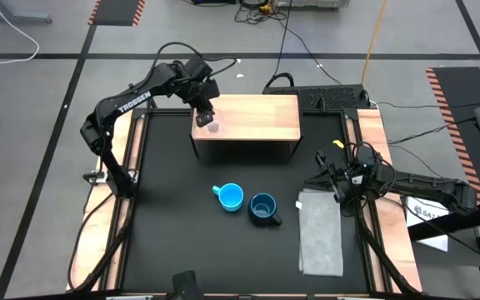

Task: Stack small to large cups/mugs on shelf
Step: Put the transparent mug on the shelf, then put the light blue mug on the shelf

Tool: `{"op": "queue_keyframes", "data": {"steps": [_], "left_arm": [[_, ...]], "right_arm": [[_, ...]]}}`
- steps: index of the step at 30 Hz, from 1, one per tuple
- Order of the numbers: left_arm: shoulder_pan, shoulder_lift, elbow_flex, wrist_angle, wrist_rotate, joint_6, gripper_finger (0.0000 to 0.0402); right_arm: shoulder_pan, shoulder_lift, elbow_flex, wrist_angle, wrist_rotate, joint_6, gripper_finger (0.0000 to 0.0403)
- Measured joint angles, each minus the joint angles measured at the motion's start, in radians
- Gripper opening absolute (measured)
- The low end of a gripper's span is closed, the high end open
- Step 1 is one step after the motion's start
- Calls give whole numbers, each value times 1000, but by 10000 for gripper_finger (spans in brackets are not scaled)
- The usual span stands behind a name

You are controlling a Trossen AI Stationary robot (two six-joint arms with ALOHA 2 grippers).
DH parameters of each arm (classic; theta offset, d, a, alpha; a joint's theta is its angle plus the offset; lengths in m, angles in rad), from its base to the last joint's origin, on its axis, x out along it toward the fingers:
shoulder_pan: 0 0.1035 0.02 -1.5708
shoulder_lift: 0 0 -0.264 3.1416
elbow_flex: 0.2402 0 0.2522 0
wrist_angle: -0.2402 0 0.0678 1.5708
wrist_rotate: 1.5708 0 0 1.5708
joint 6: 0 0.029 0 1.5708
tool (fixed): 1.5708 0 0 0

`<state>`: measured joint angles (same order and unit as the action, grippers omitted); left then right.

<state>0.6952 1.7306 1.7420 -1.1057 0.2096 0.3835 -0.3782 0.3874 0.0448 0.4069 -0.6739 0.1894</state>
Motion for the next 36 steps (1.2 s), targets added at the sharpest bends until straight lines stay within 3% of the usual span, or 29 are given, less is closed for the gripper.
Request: {"op": "queue_keyframes", "data": {"steps": [16,24,36], "left_arm": [[0,-14,0,-12,-1,9,238],[0,-16,0,-12,-9,7,261],[0,-33,0,3,-46,12,262]], "right_arm": [[0,0,0,0,0,0,0],[0,0,0,8,0,0,0],[0,0,0,7,0,0,0]]}}
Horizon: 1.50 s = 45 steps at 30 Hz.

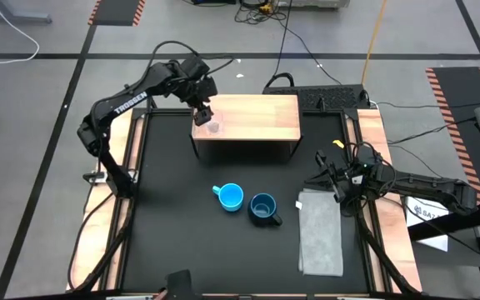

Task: Stack small to large cups/mugs on shelf
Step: Put the light blue mug on the shelf

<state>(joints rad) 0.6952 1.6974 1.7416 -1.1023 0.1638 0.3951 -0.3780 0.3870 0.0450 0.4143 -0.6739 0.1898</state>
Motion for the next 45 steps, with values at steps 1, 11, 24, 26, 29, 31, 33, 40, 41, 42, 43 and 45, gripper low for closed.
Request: {"op": "queue_keyframes", "data": {"steps": [1,11,24,26,29,31,33,40,41,42,43,45], "left_arm": [[0,-11,0,2,1,4,262],[8,-179,0,2,20,-13,262],[-2,-406,1,-87,26,-68,262],[-2,-432,1,-129,24,-69,262],[-2,-477,1,-138,27,-78,262],[-2,-506,1,-119,44,-87,262],[-2,-534,1,-120,46,-90,262],[-2,-665,-45,-136,38,-136,262],[-2,-689,-64,-136,36,-143,262],[-2,-714,-87,-136,27,-151,262],[-2,-740,-112,-136,14,-166,262],[-2,-789,-162,-137,-12,-188,262]], "right_arm": [[0,0,0,0,0,0,0],[0,0,0,0,0,0,0],[0,0,0,0,0,4,0],[0,0,0,-1,0,4,0],[0,0,0,-1,0,4,0],[0,0,0,0,0,4,0],[0,0,0,0,0,3,0],[0,0,0,-1,0,7,0],[0,0,0,-1,0,7,0],[0,0,0,-1,0,7,0],[0,0,0,-1,0,7,0],[0,0,0,0,0,7,0]]}}
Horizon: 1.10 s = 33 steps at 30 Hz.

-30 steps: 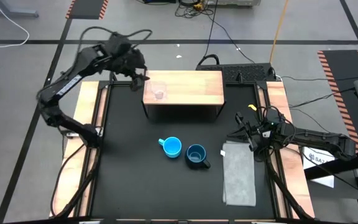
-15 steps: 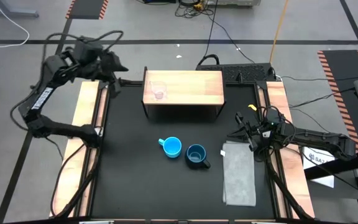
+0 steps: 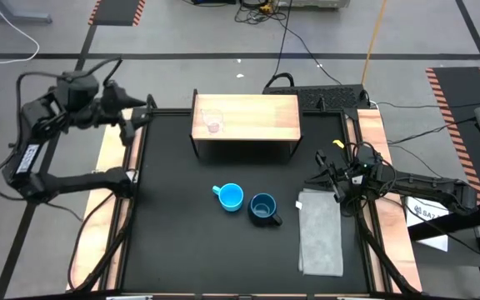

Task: Stack small to large cups/mugs on shelf
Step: Put the light blue mug on the shelf

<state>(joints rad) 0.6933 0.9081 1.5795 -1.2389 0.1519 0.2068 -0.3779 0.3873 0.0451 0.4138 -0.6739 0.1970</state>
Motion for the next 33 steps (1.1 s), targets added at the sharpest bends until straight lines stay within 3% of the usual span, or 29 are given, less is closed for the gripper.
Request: {"op": "queue_keyframes", "data": {"steps": [18,26,33], "left_arm": [[0,-370,-291,30,-77,-254,262],[0,-550,-481,88,-13,-355,262],[0,-819,-703,196,36,-493,262]], "right_arm": [[0,0,0,0,0,-17,0],[0,0,0,-5,-5,-1,0],[0,0,0,-13,-7,0,0]]}}
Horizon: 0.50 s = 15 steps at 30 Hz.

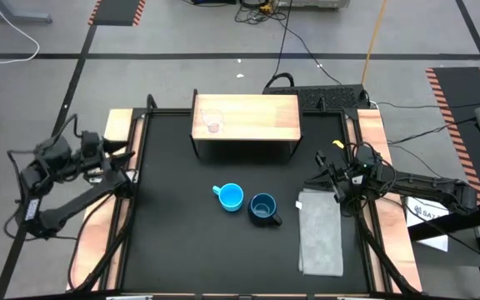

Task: Stack small to large cups/mugs on shelf
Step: Put the light blue mug on the shelf

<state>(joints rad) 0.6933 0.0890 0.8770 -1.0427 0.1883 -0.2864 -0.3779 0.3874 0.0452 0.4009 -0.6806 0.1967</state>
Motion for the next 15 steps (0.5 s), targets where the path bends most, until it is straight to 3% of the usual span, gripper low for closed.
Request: {"op": "queue_keyframes", "data": {"steps": [2,6,9,15], "left_arm": [[2,-88,-49,16,13,-38,262],[27,-84,-76,-65,58,-33,262],[70,-84,-121,46,128,-39,262],[106,-85,-129,46,143,4,262]], "right_arm": [[0,0,0,-1,0,0,0],[0,0,0,-2,0,1,0],[-1,5,0,-6,-2,1,0],[0,14,0,-12,-1,0,0]]}}
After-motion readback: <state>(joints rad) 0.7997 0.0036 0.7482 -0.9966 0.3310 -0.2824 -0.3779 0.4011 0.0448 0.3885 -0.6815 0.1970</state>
